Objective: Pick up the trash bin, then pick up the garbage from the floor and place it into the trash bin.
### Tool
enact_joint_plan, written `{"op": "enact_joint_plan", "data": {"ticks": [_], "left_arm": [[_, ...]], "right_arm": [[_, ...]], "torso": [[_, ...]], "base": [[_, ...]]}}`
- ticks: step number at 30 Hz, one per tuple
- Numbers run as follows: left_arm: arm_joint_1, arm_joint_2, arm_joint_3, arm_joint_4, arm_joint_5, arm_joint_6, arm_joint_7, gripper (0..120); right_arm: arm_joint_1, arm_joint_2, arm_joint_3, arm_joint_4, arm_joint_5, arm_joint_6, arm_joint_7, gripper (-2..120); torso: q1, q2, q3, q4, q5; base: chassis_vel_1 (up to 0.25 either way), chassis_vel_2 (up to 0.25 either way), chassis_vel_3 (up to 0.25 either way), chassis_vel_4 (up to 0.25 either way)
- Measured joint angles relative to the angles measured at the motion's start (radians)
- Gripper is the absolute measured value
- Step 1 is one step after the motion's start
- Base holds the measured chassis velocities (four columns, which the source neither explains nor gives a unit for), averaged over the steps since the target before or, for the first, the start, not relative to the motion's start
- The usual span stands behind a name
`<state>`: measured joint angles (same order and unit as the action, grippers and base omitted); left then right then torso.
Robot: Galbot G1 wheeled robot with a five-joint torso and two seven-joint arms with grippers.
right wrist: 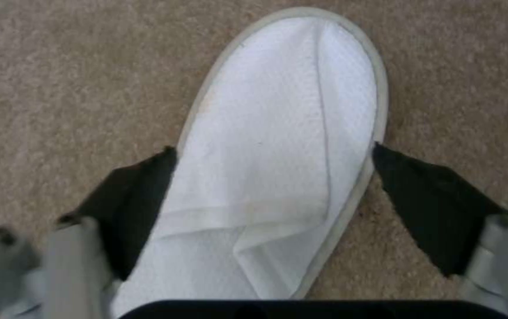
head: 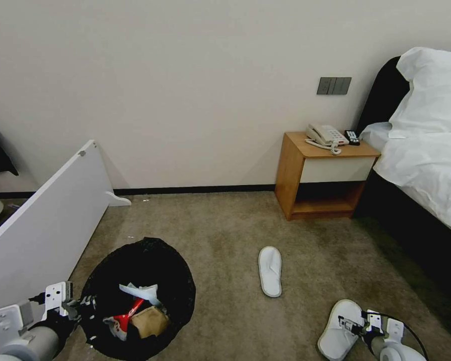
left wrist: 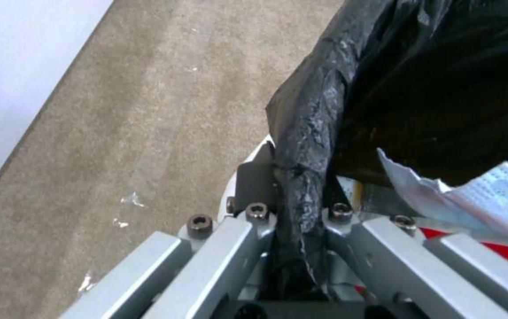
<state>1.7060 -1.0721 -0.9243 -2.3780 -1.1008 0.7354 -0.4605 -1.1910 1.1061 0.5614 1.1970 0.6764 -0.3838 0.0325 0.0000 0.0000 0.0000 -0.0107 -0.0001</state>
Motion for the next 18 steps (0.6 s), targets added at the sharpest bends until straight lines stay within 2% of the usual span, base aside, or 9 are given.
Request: {"op": "enact_joint_plan", "data": {"ticks": [2,3,5,7,8,11,13,14,18], "left_arm": [[0.000,0.001,-0.001,0.000,-0.001,0.000,0.000,2],[0.000,0.001,-0.001,0.000,-0.001,0.000,0.000,2],[-0.002,0.001,-0.001,0.000,-0.002,0.000,0.000,2],[-0.003,0.001,-0.001,0.000,-0.002,0.000,0.000,2],[-0.005,0.001,-0.001,0.000,-0.002,0.000,-0.001,2],[-0.005,0.001,-0.001,0.001,-0.002,0.000,-0.001,2],[-0.004,0.001,-0.001,0.001,-0.002,0.000,-0.001,2],[-0.004,0.001,-0.001,0.001,-0.002,0.000,-0.001,2],[-0.003,0.001,-0.001,0.001,-0.004,0.000,-0.001,2]], "right_arm": [[0.005,-0.002,0.000,-0.015,0.004,0.001,-0.003,73],[0.005,-0.002,0.000,-0.015,0.004,0.001,-0.003,73],[0.007,-0.005,0.001,-0.024,0.005,0.003,-0.005,61],[0.007,-0.005,0.001,-0.027,0.003,0.007,-0.006,58],[0.009,-0.005,0.003,-0.033,0.001,0.013,-0.008,50],[0.009,-0.006,0.003,-0.035,0.000,0.014,-0.008,45],[0.007,-0.010,0.004,-0.036,0.001,0.014,-0.008,33],[0.007,-0.010,0.004,-0.036,0.001,0.014,-0.008,33],[0.001,-0.010,0.005,-0.032,0.001,0.014,-0.010,16]], "torso": [[0.000,0.000,0.000,-0.0001,0.0001],[0.000,0.000,0.000,-0.0001,0.0001],[0.000,0.000,0.000,-0.0001,0.0001],[0.000,0.000,0.000,-0.0001,0.0000],[0.000,0.000,0.000,-0.0002,0.0000],[0.000,0.000,0.000,-0.0001,0.0002],[0.000,0.000,0.000,0.0000,-0.0001],[0.000,0.000,0.000,0.0000,-0.0001],[0.000,0.000,0.000,-0.0001,0.0001]], "base": [[0.000,0.000,0.000,0.000],[0.000,0.000,0.000,0.000],[0.000,0.000,0.000,0.000],[0.000,0.000,0.000,0.000],[0.000,0.000,0.000,0.000],[0.000,0.000,0.000,0.000],[0.000,0.000,0.000,0.000],[0.000,0.000,0.000,0.000],[0.000,0.000,0.000,0.000]]}}
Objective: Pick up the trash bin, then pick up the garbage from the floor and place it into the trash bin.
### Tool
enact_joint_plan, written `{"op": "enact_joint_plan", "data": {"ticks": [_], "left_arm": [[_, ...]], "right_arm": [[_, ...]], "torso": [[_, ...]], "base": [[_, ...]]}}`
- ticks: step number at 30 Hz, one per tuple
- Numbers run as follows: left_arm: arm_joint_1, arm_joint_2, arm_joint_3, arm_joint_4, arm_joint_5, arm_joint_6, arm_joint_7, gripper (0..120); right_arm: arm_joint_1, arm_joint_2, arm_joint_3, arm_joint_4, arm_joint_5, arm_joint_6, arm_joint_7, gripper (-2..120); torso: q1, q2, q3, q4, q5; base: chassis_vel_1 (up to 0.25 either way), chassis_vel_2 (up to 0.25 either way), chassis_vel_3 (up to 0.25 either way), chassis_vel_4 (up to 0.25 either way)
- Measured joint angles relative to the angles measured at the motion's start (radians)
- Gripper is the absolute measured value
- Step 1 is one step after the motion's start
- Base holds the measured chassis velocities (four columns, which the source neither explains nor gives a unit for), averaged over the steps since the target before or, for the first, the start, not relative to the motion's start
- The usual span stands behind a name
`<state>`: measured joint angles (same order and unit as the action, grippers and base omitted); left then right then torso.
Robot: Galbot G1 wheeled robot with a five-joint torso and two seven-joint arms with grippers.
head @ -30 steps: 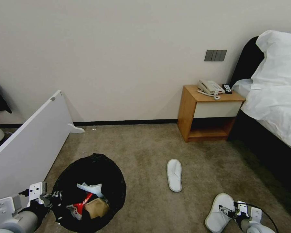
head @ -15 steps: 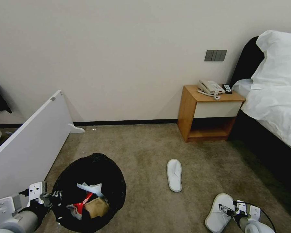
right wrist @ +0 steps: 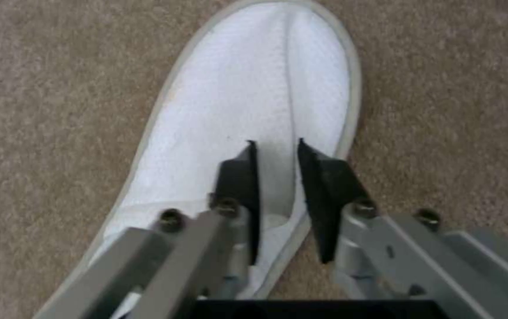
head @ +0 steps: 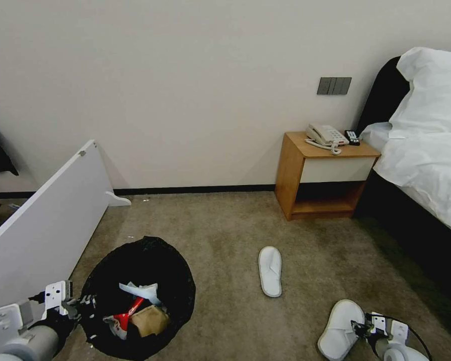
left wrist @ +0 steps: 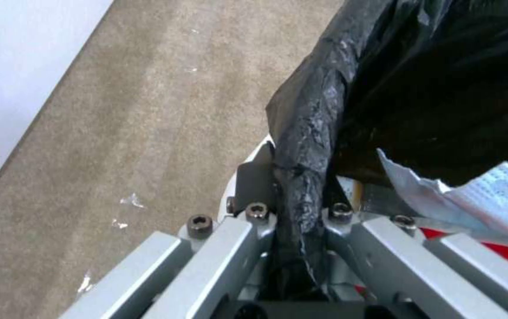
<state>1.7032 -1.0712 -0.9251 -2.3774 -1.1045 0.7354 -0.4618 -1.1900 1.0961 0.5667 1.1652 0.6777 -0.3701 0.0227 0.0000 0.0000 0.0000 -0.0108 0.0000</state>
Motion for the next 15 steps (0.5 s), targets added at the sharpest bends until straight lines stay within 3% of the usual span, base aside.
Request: {"op": "enact_joint_plan", "data": {"ticks": [5,15], "left_arm": [[0.001,0.000,0.000,0.000,-0.001,0.000,0.000,2],[0.003,0.001,-0.004,-0.003,-0.005,0.000,0.001,2]], "right_arm": [[0.000,0.003,0.000,0.008,0.003,-0.004,-0.001,0],[0.001,-0.002,-0.001,0.017,0.025,-0.014,-0.006,0]], "torso": [[0.000,0.000,0.000,0.0000,0.0000],[0.000,0.000,0.000,0.0000,0.0001]], "base": [[0.000,0.000,0.000,0.000],[0.000,0.000,0.000,0.000]]}}
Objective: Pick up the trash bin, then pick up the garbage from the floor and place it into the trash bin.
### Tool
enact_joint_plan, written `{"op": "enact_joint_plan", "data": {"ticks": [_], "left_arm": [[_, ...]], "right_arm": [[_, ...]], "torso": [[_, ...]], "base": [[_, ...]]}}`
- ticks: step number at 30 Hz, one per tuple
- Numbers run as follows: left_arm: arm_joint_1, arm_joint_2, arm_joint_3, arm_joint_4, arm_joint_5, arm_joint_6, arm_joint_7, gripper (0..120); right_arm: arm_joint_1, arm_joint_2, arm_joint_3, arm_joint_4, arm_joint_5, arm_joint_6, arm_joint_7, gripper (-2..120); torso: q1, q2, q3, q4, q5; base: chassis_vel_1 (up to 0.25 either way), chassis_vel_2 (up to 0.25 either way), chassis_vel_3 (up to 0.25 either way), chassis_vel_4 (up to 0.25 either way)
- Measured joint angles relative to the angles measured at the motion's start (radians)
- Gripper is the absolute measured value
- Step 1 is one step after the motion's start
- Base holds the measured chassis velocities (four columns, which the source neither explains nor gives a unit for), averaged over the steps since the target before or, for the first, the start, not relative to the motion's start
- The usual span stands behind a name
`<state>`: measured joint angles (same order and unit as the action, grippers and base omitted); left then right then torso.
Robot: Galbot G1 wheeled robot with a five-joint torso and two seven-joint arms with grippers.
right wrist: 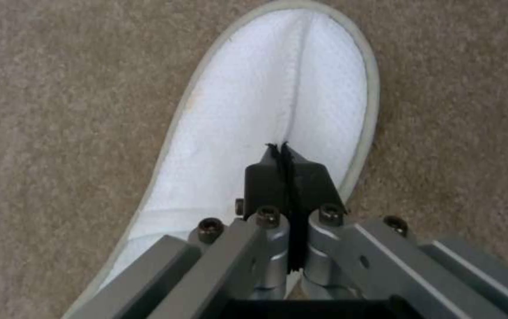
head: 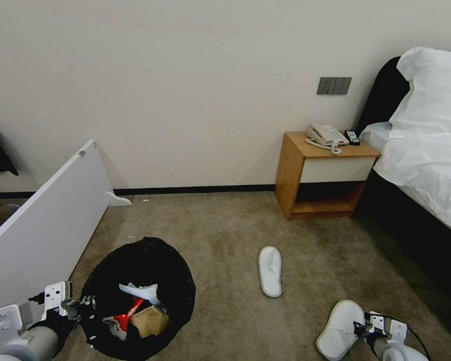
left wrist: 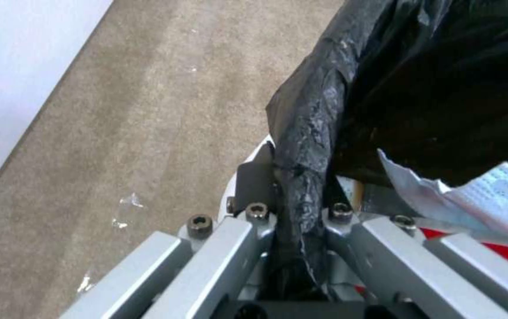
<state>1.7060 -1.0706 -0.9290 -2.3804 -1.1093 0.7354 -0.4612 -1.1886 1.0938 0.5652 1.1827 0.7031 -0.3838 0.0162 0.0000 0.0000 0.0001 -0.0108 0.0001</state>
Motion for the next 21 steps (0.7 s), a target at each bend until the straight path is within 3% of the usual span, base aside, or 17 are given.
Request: {"op": "enact_joint_plan", "data": {"ticks": [7,14,18,21], "left_arm": [[0.001,0.002,0.000,-0.001,-0.002,0.000,0.001,2],[0.002,0.007,0.004,-0.002,-0.003,0.000,0.003,2],[0.011,0.005,0.006,-0.010,-0.005,0.000,0.003,2],[0.015,0.004,0.008,-0.016,-0.013,0.000,0.001,2]], "right_arm": [[-0.048,-0.026,0.046,0.144,0.059,0.020,-0.002,0],[-0.067,-0.092,0.074,0.397,0.150,0.081,-0.004,0],[-0.012,-0.139,0.062,0.609,0.240,0.139,-0.033,0],[0.044,-0.158,0.031,0.671,0.264,0.195,-0.069,0]], "torso": [[0.000,0.000,0.000,-0.0001,-0.0003],[0.000,0.000,0.000,-0.0001,-0.0002],[0.000,0.000,0.000,0.0002,-0.0003],[0.000,0.000,0.000,0.0003,-0.0004]], "base": [[0.000,0.000,0.000,0.000],[0.000,0.000,0.000,0.000],[0.000,0.000,0.000,0.000],[0.000,0.000,0.000,0.000]]}}
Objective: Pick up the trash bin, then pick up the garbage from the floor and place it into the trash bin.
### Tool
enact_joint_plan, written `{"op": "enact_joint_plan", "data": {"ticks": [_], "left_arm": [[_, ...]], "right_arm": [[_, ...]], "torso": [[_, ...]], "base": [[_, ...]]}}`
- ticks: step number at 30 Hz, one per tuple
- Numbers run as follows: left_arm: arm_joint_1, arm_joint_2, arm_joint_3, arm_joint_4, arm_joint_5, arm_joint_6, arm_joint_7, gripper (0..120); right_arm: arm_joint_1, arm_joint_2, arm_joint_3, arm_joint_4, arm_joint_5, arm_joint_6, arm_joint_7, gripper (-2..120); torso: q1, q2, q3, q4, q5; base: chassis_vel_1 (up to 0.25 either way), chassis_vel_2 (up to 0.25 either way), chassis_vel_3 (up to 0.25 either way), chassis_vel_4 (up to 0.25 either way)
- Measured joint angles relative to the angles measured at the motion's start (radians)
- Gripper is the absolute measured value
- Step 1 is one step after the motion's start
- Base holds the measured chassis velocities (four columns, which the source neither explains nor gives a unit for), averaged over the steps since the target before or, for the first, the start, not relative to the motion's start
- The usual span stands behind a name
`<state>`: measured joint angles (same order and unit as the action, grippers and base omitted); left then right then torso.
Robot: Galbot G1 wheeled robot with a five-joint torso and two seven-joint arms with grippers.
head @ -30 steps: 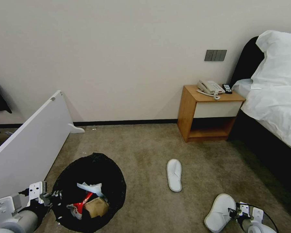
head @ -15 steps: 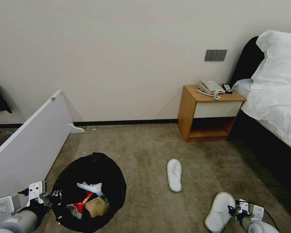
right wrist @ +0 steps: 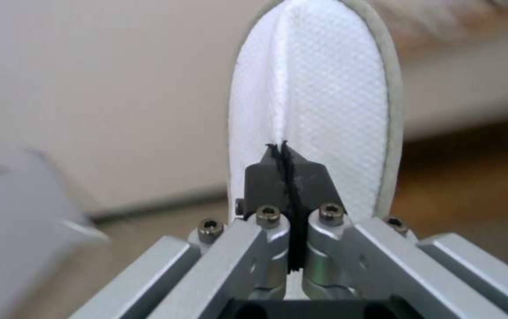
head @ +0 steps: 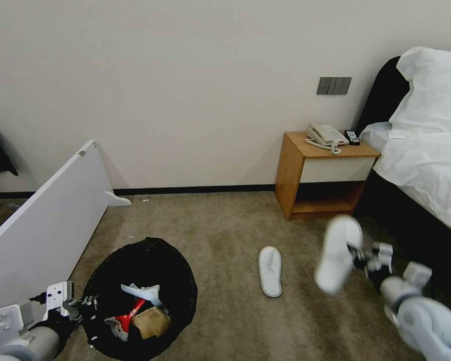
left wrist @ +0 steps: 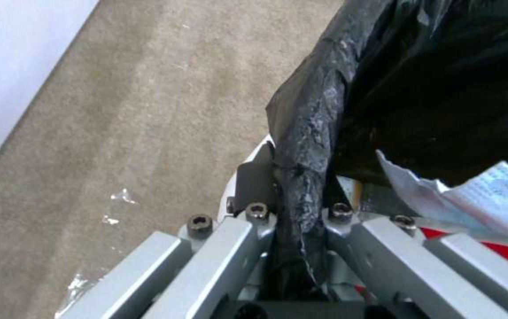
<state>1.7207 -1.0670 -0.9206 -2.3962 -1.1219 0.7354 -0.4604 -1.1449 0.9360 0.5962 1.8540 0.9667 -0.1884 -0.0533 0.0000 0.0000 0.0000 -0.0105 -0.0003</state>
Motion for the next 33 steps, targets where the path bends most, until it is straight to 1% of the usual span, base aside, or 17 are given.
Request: {"op": "enact_joint_plan", "data": {"ticks": [5,8,9,11,12,13,14,15,17,19,20,21,23,25,28,31,33], "left_arm": [[0.002,0.001,0.008,-0.003,-0.002,0.000,-0.005,2],[0.009,0.004,0.019,-0.003,0.003,0.000,-0.009,2],[0.009,0.004,0.019,-0.003,0.003,0.000,-0.009,2],[0.018,0.007,0.026,-0.008,-0.001,0.000,-0.015,2],[0.018,0.007,0.026,-0.008,-0.001,0.000,-0.015,2],[0.024,0.009,0.029,-0.012,-0.005,0.000,-0.017,2],[0.029,0.011,0.030,-0.016,-0.011,0.000,-0.019,2],[0.029,0.011,0.030,-0.016,-0.011,0.000,-0.019,2],[0.030,0.019,0.036,-0.018,-0.034,0.000,-0.030,2],[0.026,0.025,0.040,-0.018,-0.042,0.000,-0.033,2],[0.021,0.034,0.044,-0.017,-0.053,0.000,-0.036,2],[0.020,0.043,0.048,-0.014,-0.062,0.000,-0.035,2],[0.021,0.047,0.049,-0.012,-0.065,0.000,-0.036,2],[0.023,0.057,0.050,-0.006,-0.072,0.000,-0.037,2],[0.023,0.062,0.053,-0.004,-0.074,0.000,-0.038,2],[0.023,0.072,0.061,-0.002,-0.074,0.000,-0.039,2],[0.022,0.073,0.061,-0.002,-0.074,0.000,-0.040,2]], "right_arm": [[0.080,-0.027,-0.062,0.069,0.065,0.047,-0.061,0],[0.179,-0.043,-0.160,0.110,0.111,0.098,-0.130,0],[0.179,-0.043,-0.160,0.110,0.111,0.098,-0.130,0],[0.268,-0.047,-0.250,0.119,0.139,0.146,-0.170,0],[0.268,-0.047,-0.250,0.119,0.139,0.146,-0.170,0],[0.338,-0.047,-0.316,0.126,0.172,0.159,-0.191,0],[0.397,-0.046,-0.365,0.130,0.194,0.174,-0.208,0],[0.397,-0.046,-0.365,0.130,0.194,0.174,-0.208,0],[0.495,-0.037,-0.442,0.137,0.225,0.186,-0.241,0],[0.516,-0.035,-0.457,0.142,0.239,0.186,-0.252,0],[0.550,-0.032,-0.482,0.149,0.262,0.186,-0.271,0],[0.581,-0.028,-0.508,0.150,0.273,0.186,-0.292,0],[0.596,-0.026,-0.524,0.149,0.277,0.186,-0.304,0],[0.643,-0.017,-0.578,0.148,0.291,0.184,-0.343,0],[0.668,-0.010,-0.615,0.149,0.294,0.183,-0.368,0],[0.726,0.005,-0.722,0.148,0.286,0.182,-0.419,0],[0.736,0.007,-0.750,0.145,0.276,0.183,-0.431,0]], "torso": [[0.000,0.000,0.000,-0.0003,0.0001],[0.000,0.000,0.000,-0.0005,0.0000],[0.000,0.000,0.000,-0.0005,0.0000],[0.000,0.000,0.000,-0.0002,0.0003],[0.000,0.000,0.000,-0.0002,0.0003],[0.000,0.000,0.000,-0.0004,0.0002],[0.000,0.000,0.000,0.0001,0.0002],[0.000,0.000,0.000,0.0001,0.0002],[0.000,0.000,0.000,0.0005,-0.0002],[0.000,0.000,0.000,0.0002,0.0001],[0.000,0.000,0.000,-0.0007,0.0000],[0.000,0.000,0.000,-0.0010,0.0000],[0.000,0.000,0.000,-0.0008,0.0000],[0.000,0.000,0.000,0.0002,0.0002],[0.000,0.000,0.000,0.0001,0.0000],[0.000,0.000,0.000,-0.0003,0.0001],[0.000,0.000,0.000,-0.0002,0.0001]], "base": [[0.000,0.000,0.000,0.000],[0.000,0.000,0.000,0.000],[0.000,0.000,0.000,0.000],[0.000,0.000,0.000,0.000],[0.000,0.000,0.000,0.000],[0.000,0.000,0.000,0.000],[0.000,0.000,0.000,0.000],[0.000,0.000,0.000,0.000],[0.000,0.000,0.000,0.000],[0.000,0.000,0.000,0.000],[0.000,0.000,0.000,0.000],[0.000,0.000,0.000,0.000],[0.000,0.000,0.000,0.000],[0.000,0.000,0.000,0.000],[0.000,0.000,0.000,0.000],[0.000,0.000,0.000,0.000],[0.000,0.000,0.000,0.000]]}}
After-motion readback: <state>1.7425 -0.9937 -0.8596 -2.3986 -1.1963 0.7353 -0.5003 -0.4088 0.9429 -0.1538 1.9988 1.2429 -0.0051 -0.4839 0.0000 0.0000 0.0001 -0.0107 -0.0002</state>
